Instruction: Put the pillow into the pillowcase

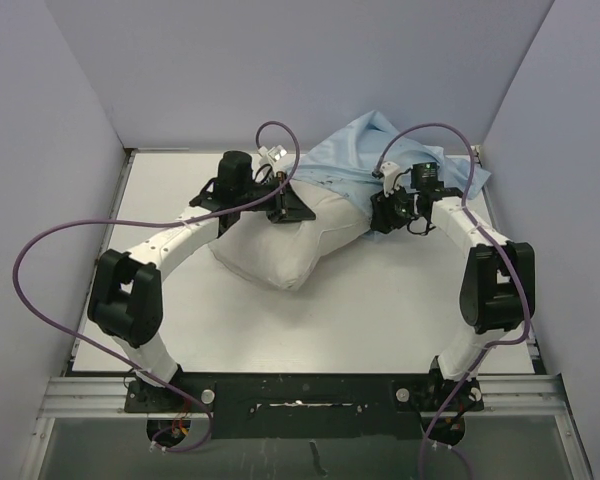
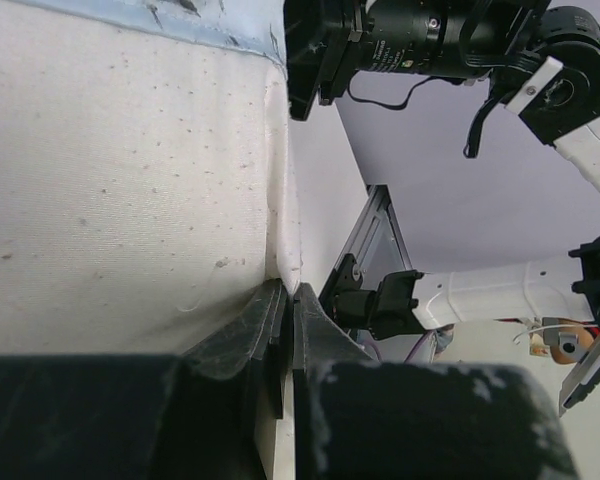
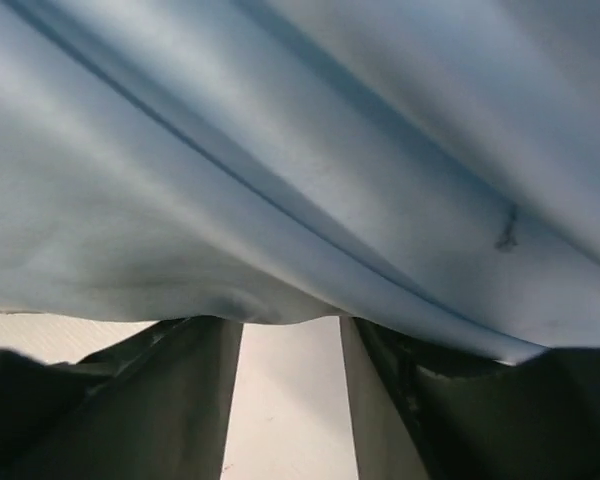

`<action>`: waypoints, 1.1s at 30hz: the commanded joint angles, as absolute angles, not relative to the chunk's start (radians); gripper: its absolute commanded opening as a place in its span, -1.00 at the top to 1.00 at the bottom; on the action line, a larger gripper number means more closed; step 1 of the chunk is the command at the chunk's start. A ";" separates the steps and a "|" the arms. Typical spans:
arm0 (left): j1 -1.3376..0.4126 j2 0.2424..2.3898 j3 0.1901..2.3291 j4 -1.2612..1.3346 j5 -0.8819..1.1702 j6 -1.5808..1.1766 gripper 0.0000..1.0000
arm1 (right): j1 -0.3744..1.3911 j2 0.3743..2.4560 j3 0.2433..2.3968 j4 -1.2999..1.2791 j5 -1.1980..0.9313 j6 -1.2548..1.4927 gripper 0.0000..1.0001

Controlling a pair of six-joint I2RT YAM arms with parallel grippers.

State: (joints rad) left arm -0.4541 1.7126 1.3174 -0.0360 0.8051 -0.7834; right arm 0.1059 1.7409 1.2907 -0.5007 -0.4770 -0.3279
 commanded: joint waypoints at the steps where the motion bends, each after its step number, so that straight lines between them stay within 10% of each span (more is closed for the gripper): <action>1: -0.448 1.592 1.335 0.106 0.850 -0.822 1.00 | 0.111 1.721 1.322 -0.439 -0.474 -0.287 0.38; 6: -0.446 1.586 1.329 0.117 0.850 -0.834 1.00 | 0.099 1.638 1.358 -0.531 -0.596 -0.374 1.00; 20: -0.446 1.644 1.416 0.221 0.883 -0.928 1.00 | 0.255 1.709 2.090 -0.838 -1.198 -0.409 1.00; 27: -0.387 1.573 1.220 0.337 0.796 -0.999 1.00 | 0.384 1.696 1.931 -0.851 -1.063 -0.461 1.00; 33: -0.326 1.564 0.983 0.484 0.760 -1.100 1.00 | 0.375 1.669 1.849 -0.888 -1.022 -0.518 0.35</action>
